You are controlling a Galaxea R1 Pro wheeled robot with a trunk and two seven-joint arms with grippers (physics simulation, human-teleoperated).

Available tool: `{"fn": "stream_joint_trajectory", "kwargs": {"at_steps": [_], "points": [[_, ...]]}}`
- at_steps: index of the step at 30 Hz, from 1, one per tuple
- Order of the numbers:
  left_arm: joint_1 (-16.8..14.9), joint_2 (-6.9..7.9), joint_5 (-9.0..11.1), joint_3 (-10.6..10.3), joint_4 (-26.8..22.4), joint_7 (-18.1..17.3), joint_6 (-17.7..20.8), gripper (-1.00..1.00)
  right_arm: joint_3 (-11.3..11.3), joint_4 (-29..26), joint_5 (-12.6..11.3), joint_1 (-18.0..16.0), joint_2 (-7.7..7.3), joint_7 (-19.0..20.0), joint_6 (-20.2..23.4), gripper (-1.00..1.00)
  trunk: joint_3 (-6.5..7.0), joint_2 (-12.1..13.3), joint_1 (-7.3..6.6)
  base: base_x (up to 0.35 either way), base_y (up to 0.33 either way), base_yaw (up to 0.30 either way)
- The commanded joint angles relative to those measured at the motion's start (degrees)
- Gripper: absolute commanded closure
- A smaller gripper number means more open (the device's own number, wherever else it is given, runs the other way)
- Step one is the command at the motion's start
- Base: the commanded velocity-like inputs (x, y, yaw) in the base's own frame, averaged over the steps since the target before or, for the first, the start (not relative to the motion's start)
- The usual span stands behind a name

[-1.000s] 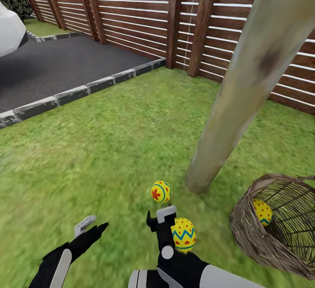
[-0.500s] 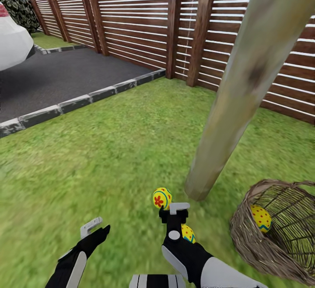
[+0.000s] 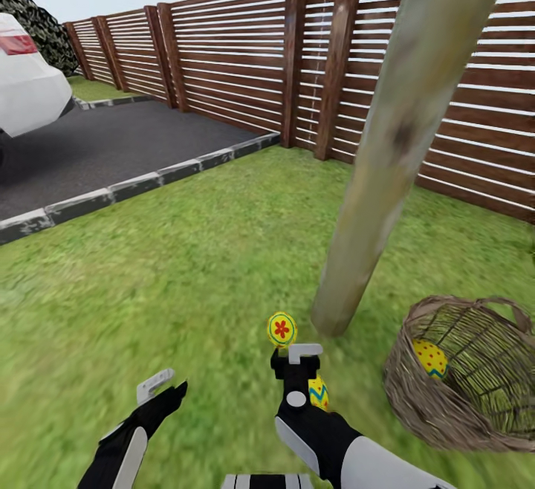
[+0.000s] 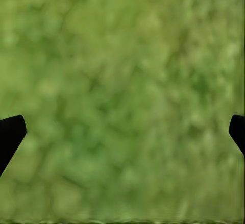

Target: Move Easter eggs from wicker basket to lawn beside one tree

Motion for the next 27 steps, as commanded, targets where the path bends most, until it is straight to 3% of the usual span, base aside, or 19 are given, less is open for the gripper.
{"fn": "stream_joint_trajectory", "kwargs": {"at_steps": [1, 9, 12, 18, 23, 27], "points": [[0.0, 0.01, 0.6, 0.1, -0.1, 0.1, 0.4, -1.00, 0.5, 0.1, -0.6, -0.1, 0.00, -0.3, -0.4, -1.00, 0.18, 0.0, -0.07, -0.330, 0.000, 0.000], [0.0, 0.09, 0.5, -0.1, -0.1, 0.3, 0.4, -1.00, 0.5, 0.1, -0.6, -0.1, 0.00, -0.3, -0.4, -1.00, 1.96, 0.1, -0.28, -0.195, 0.000, 0.000], [0.0, 0.15, -0.7, -0.1, -0.1, 0.3, 0.4, -1.00, 0.5, 0.1, -0.7, -0.1, 0.00, -0.3, -0.4, -1.00, 2.62, 0.1, -0.35, -0.018, 0.000, 0.000], [-1.7, -1.81, -1.0, -1.3, -2.0, -0.7, -0.7, -1.00, 0.4, 0.3, -0.7, -2.1, 0.00, -0.2, 0.2, -1.00, 2.61, 0.1, -0.36, 0.000, 0.000, 0.000], [-0.3, -3.43, -1.0, -1.3, -3.5, -0.6, -0.6, -1.00, 0.4, 1.7, -0.9, -1.4, -0.87, 0.0, 1.5, -1.00, 2.61, 0.1, -0.36, 0.000, 0.000, 0.000], [0.2, -3.50, -1.0, -1.3, -3.5, -0.6, -0.6, -1.00, 0.4, 2.0, -0.9, -0.9, -0.87, 0.0, 2.8, -1.00, 2.61, 0.1, -0.36, 0.000, 0.000, 0.000]]}}
